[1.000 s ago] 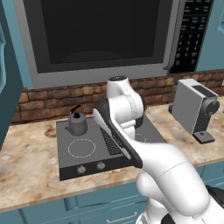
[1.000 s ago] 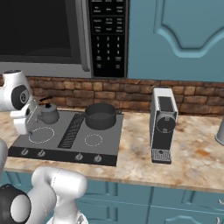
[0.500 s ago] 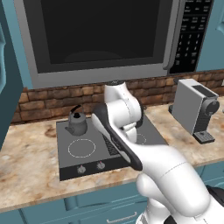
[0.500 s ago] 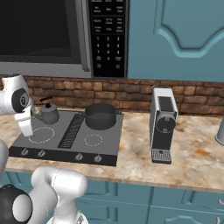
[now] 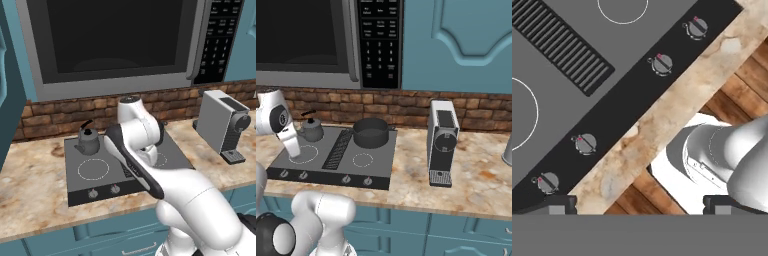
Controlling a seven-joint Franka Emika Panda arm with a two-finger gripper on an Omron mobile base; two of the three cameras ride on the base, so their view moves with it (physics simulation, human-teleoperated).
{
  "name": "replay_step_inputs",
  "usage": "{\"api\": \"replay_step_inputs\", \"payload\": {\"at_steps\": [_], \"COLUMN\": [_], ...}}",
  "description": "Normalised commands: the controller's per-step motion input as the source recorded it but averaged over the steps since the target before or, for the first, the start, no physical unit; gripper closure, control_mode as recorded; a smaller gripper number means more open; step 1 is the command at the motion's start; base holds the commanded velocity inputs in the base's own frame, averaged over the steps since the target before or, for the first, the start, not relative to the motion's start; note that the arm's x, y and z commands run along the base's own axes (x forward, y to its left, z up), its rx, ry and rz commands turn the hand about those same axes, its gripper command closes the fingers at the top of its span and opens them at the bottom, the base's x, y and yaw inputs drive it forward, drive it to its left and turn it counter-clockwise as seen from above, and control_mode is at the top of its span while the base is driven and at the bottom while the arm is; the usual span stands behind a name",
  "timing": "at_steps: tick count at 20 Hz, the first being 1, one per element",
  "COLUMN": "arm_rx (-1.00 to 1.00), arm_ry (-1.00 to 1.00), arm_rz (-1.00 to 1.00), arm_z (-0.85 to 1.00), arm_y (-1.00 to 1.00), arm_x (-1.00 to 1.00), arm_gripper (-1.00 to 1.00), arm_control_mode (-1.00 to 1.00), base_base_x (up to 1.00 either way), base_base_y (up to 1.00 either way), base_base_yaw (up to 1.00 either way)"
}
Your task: Pick the kettle from the cabinet and place it on a stove burner. Then pick the pot from the counter and place it on another stove burner. Finally, turn both burners on.
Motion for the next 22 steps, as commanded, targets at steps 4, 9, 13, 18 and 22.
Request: {"api": "replay_step_inputs", "payload": {"at_steps": [4, 9, 13, 18, 22], "arm_rx": [0.00, 0.00, 0.00, 0.00, 0.00], "arm_ry": [0.00, 0.00, 0.00, 0.00, 0.00], "arm_rz": [0.27, 0.28, 0.28, 0.28, 0.29], "arm_z": [-0.15, -0.17, -0.22, -0.26, -0.29], "arm_y": [0.07, 0.07, 0.06, 0.05, 0.09], "arm_x": [0.00, 0.00, 0.00, 0.00, 0.00], "arm_gripper": [-1.00, -1.00, -1.00, -1.00, -1.00], "arm_control_mode": [-1.00, -1.00, -1.00, -1.00, -1.00], "base_base_x": [0.00, 0.00, 0.00, 0.00, 0.00], "base_base_y": [0.00, 0.00, 0.00, 0.00, 0.00], "base_base_yaw": [0.00, 0.00, 0.00, 0.00, 0.00]}}
